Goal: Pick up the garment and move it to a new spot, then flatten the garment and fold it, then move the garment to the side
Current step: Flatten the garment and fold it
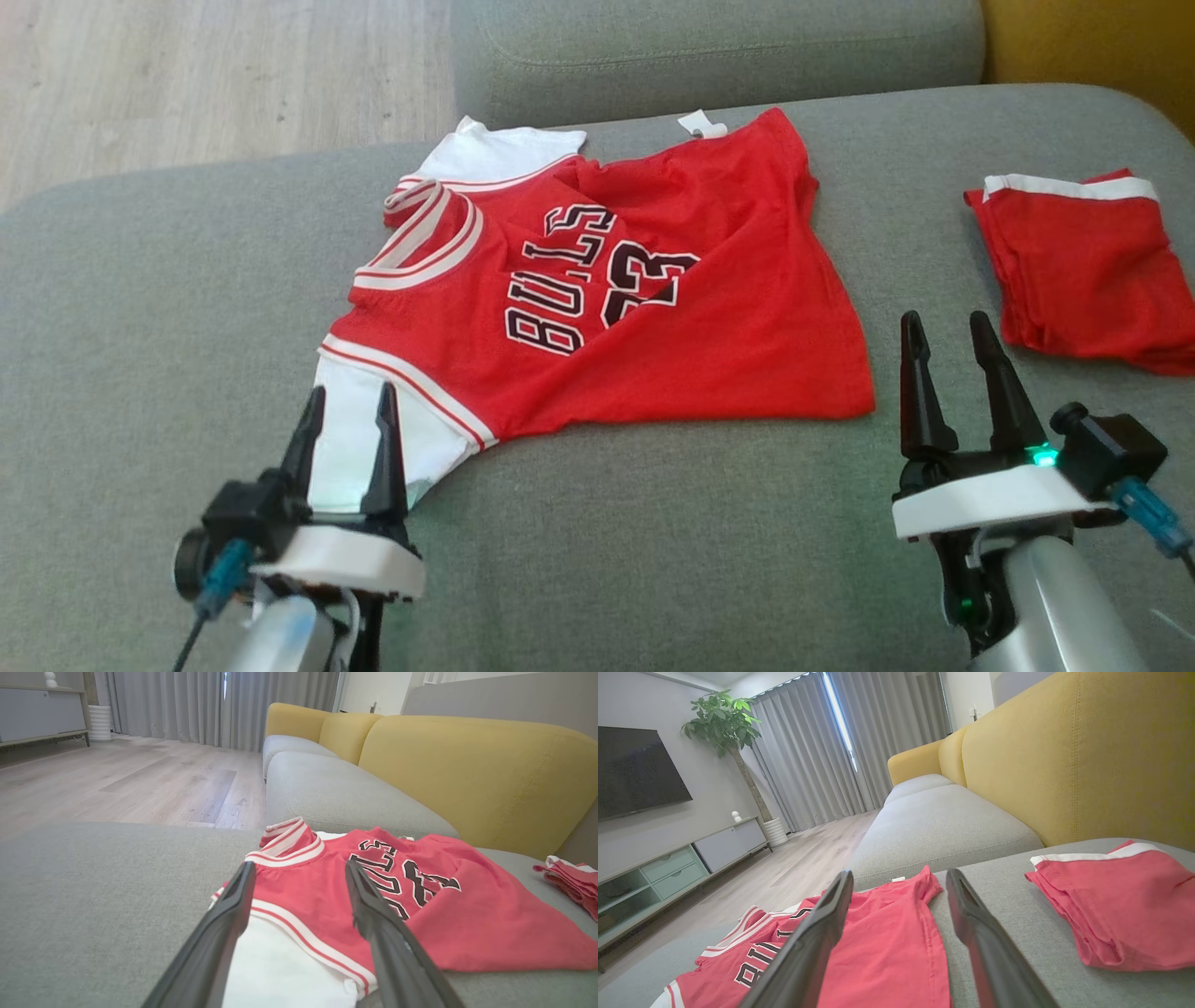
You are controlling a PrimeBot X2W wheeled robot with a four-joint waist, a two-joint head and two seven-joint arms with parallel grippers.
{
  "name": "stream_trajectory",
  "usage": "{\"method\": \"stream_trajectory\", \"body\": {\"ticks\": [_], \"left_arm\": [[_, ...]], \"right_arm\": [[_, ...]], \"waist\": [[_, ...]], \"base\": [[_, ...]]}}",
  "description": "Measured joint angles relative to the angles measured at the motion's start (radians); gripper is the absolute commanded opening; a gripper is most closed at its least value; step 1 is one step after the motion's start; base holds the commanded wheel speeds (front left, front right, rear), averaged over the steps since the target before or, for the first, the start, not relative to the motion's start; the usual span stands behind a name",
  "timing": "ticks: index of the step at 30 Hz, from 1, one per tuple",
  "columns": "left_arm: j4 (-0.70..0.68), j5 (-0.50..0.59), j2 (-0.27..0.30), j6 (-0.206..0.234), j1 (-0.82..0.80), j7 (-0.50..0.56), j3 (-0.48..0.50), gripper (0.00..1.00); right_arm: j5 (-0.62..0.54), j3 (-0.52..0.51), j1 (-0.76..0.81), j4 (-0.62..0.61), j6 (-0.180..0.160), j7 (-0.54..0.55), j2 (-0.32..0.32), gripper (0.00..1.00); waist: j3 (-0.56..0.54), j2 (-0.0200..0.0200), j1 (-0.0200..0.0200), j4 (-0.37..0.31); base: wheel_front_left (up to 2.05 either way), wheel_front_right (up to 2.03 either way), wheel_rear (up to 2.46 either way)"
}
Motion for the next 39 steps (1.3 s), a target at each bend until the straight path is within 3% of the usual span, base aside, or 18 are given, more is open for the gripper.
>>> {"method": "stream_trajectory", "body": {"ticks": [11, 19, 23, 28, 39], "left_arm": [[0.018, 0.044, -0.018, -0.008, 0.022, 0.000, 0.046, 1.00], [0.164, 0.043, -0.003, 0.082, -0.004, 0.111, 0.080, 1.00], [0.207, 0.034, 0.008, 0.103, -0.023, 0.195, 0.093, 1.00], [0.235, 0.030, 0.020, 0.105, -0.025, 0.280, 0.085, 1.00], [0.221, 0.016, 0.038, 0.089, -0.042, 0.356, 0.063, 1.00]], "right_arm": [[-0.001, 0.000, 0.000, -0.004, 0.000, 0.000, 0.000, 1.00], [-0.001, 0.001, 0.000, 0.006, 0.000, 0.000, 0.000, 1.00], [-0.001, 0.001, 0.000, 0.011, 0.000, 0.000, 0.000, 1.00], [0.000, -0.001, 0.000, 0.018, 0.000, 0.000, 0.000, 1.00], [0.010, -0.003, -0.001, 0.023, 0.000, 0.000, 0.000, 1.00]], "waist": [[0.005, 0.0000, 0.0000, 0.001], [0.025, 0.0000, 0.0000, 0.004], [0.040, 0.0000, 0.0000, 0.003], [0.050, 0.0000, 0.0000, 0.001], [0.059, 0.0000, 0.0000, -0.007]], "base": [[0.00, 0.00, 0.00], [0.00, 0.00, 0.00], [0.00, 0.00, 0.00], [0.00, 0.00, 0.00], [0.00, 0.00, 0.00]]}}
